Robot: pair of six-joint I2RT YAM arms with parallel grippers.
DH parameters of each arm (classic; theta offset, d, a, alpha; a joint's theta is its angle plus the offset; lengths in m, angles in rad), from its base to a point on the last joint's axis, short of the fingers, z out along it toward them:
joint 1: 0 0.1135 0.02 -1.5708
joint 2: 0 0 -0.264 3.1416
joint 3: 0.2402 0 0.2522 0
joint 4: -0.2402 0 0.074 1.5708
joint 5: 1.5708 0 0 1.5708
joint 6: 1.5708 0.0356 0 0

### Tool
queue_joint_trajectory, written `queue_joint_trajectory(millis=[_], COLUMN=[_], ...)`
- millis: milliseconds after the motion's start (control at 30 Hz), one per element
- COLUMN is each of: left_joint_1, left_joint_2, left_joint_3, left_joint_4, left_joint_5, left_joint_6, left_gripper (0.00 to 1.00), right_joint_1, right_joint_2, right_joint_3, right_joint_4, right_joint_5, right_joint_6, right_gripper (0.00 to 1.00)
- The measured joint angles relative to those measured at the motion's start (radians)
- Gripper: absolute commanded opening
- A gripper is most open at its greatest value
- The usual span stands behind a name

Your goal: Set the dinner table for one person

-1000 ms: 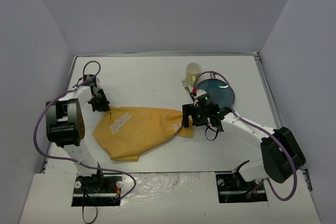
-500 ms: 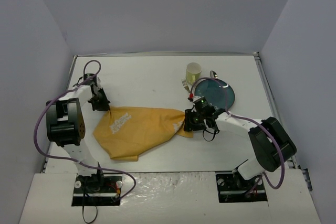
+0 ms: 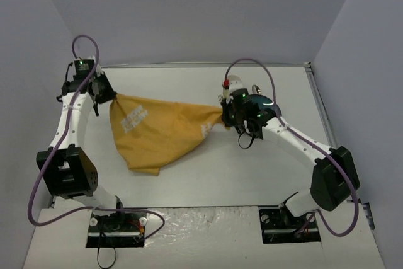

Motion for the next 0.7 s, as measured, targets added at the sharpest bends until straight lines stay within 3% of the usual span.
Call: queue_joint_trajectory(millis=[167,333,700], left_joint_1=[0.010,0.010,-0.054], left_joint_2=[-0.148,-0.249,-0.495], left_joint_3=[0.286,0.492,0.407], left_joint_4=[-0.020,-0.076,-0.291], left_joint_5=[-0.075,-0.116,-0.149], left_joint_6=[0.031,0.062,0.047], left_gripper=[0.00,0.00,0.00], right_joint_1=[0.000,-0.001,0.002], right_joint_2=[-0.041,-0.049,-0.136], right_joint_3=[0.359,0.552,0.553], right_joint_4=[-0.005,-0.028,-0.106], right_joint_5=[0.100,0.187,0.245], right_joint_6=[-0.155,-0.312,-0.515], right_gripper=[0.00,0.00,0.00])
